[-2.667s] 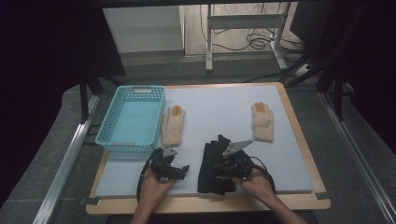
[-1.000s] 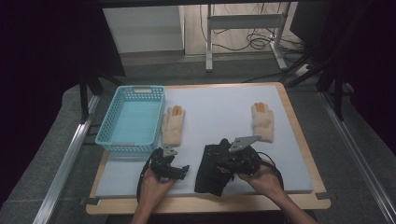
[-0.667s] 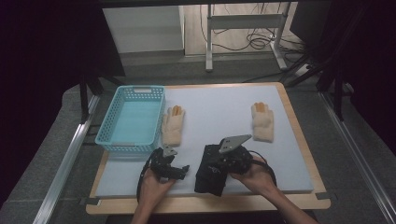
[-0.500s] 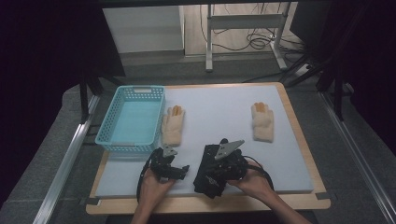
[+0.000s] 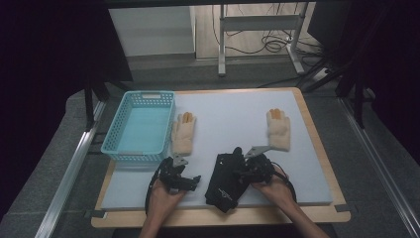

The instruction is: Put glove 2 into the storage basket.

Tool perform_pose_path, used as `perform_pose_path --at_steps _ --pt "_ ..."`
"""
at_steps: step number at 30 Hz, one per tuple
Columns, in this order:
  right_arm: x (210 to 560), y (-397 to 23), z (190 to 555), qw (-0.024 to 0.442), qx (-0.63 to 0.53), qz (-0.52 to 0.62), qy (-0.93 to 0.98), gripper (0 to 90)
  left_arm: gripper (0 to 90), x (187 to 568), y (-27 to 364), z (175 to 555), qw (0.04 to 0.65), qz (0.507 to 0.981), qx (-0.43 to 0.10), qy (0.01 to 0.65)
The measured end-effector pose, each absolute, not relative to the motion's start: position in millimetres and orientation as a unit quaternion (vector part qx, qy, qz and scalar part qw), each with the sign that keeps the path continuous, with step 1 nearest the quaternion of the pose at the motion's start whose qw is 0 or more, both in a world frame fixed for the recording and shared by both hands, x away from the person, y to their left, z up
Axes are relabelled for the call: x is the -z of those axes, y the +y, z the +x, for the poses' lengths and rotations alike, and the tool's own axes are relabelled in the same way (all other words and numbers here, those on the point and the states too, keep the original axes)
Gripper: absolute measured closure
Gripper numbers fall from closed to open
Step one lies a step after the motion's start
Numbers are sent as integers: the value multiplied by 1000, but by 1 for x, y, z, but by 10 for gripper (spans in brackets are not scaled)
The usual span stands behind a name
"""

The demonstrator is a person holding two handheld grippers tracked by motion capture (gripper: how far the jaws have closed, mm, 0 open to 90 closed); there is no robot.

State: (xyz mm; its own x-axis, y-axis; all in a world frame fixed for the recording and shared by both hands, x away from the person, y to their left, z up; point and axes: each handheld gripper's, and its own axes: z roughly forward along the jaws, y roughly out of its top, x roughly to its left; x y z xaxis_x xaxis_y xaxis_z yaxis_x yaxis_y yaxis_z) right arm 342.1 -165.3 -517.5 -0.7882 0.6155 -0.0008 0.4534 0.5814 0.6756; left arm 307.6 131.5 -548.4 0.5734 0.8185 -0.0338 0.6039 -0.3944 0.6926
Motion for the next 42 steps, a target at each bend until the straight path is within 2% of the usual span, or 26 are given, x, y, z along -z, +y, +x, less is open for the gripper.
perform_pose_path --at_steps 3,5,14,20,23,26,28,33,39,42 --pt "517 -166 341 120 -347 302 880 802 38 548 131 308 339 820 -158 433" --pt "516 -166 339 125 -347 292 882 834 38 548 131 308 339 820 -158 433" --pt "473 -162 337 160 -356 219 894 827 37 549 131 308 343 816 -158 436" --pt "469 -137 358 147 -333 161 917 817 37 549 131 308 342 818 -158 435" --pt "482 -127 368 139 -326 153 923 763 38 549 131 308 342 818 -158 435" --pt "485 -130 376 127 -350 174 911 655 38 549 131 308 343 817 -159 436" --pt "478 -141 378 122 -375 203 896 647 37 549 131 308 343 817 -159 436" --pt "472 -171 372 118 -382 258 879 676 37 548 132 308 340 819 -157 434" --pt "492 -196 351 85 -386 286 873 711 40 548 132 308 343 817 -156 438" --pt "504 -202 340 70 -381 283 877 777 40 548 133 307 346 815 -153 438"
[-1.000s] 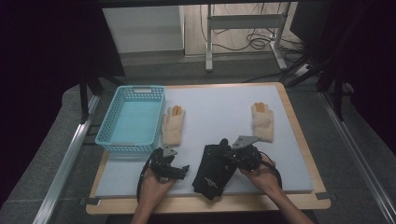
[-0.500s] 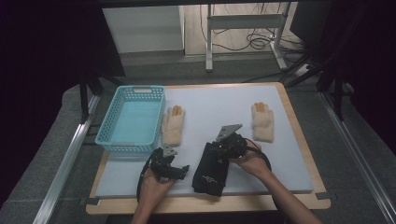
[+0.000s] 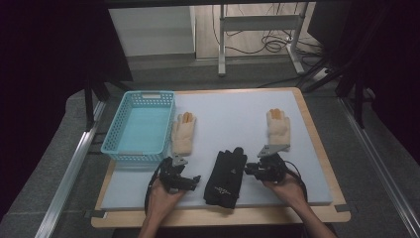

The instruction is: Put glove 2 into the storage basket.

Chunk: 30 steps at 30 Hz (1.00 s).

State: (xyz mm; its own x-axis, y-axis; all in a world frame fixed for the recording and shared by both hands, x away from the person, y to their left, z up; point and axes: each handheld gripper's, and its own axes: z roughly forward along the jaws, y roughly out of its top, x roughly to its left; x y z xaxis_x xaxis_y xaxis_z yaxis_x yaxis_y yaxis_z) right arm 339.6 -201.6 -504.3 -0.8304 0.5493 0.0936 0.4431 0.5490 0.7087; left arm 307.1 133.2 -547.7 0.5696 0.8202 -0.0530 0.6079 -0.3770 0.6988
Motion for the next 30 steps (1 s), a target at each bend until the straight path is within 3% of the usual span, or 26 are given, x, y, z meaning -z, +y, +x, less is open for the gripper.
perform_pose_path --at_steps 4,15,22,30 --pt "518 -203 328 36 -380 280 881 859 30 548 140 304 337 814 -159 446" --pt "532 -166 321 21 -395 255 882 872 7 548 170 300 321 805 -178 465" --pt "534 -142 330 34 -399 243 883 871 4 551 184 300 332 798 -170 473" --pt "522 -160 330 75 -388 254 883 734 17 552 187 299 335 797 -167 474"
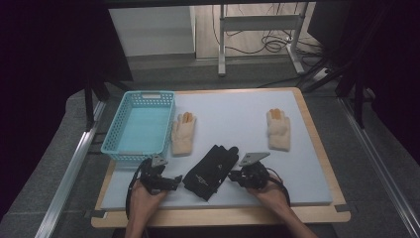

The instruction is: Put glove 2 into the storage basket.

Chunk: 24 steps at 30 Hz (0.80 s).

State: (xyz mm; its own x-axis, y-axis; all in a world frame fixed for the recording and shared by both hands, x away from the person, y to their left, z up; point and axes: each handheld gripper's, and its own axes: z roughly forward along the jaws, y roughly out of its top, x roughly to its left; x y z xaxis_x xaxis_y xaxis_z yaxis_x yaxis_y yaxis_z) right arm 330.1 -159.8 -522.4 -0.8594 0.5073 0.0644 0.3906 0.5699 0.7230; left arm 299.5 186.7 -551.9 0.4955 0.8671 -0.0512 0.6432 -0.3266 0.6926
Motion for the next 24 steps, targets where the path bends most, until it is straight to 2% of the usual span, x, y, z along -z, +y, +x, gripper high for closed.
perform_pose_path --at_steps 3,12,20,24 --pt "518 -181 338 92 -385 277 876 664 17 552 187 299 336 797 -167 474" --pt "520 -229 352 138 -369 326 860 373 17 552 187 300 337 796 -165 474" --pt "530 -244 356 154 -368 340 852 252 17 551 190 299 338 803 -157 465" --pt "531 -241 355 170 -356 346 852 197 27 539 189 295 353 806 -134 456"
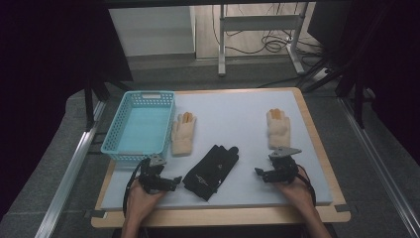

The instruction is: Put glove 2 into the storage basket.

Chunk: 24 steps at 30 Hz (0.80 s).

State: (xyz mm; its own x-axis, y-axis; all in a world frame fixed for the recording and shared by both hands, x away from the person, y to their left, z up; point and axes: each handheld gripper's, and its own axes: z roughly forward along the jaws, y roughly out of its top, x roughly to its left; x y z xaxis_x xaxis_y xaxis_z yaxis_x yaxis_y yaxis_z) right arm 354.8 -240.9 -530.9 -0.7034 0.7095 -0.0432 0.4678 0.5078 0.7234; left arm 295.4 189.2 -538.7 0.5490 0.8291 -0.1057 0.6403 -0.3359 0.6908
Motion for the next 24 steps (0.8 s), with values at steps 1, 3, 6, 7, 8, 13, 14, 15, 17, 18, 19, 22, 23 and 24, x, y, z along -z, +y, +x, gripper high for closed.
perform_pose_path --at_steps 1,3,6,7,8,13,14,15,17,18,19,22,23,24 --pt "531 -241 355 170 -356 345 852 196 27 534 187 294 359 807 -129 451" --pt "531 -241 355 172 -355 345 852 196 26 524 182 291 367 810 -122 440" --pt "531 -241 355 172 -356 345 851 196 19 511 171 292 395 808 -100 425" --pt "531 -241 355 172 -356 345 851 196 17 507 166 293 396 812 -97 417" --pt "531 -241 354 172 -356 345 851 196 10 505 161 293 396 814 -96 413" --pt "531 -241 354 173 -356 345 851 196 0 499 122 307 377 837 -84 387" --pt "531 -241 354 173 -356 345 851 196 0 501 114 311 371 842 -81 383" --pt "531 -241 354 173 -356 345 851 196 0 503 109 313 367 844 -78 382" --pt "531 -241 354 173 -357 344 851 196 0 511 95 323 353 849 -67 386" --pt "531 -241 354 173 -357 344 851 196 0 515 90 327 346 852 -64 388" --pt "531 -241 354 174 -357 344 851 196 0 518 87 331 341 854 -57 389" --pt "532 -241 354 174 -357 344 851 196 0 525 77 334 329 860 -35 388" --pt "532 -241 354 174 -357 344 851 196 0 527 72 332 323 865 -35 383" --pt "532 -241 354 173 -357 344 851 196 0 527 72 332 323 865 -35 383"
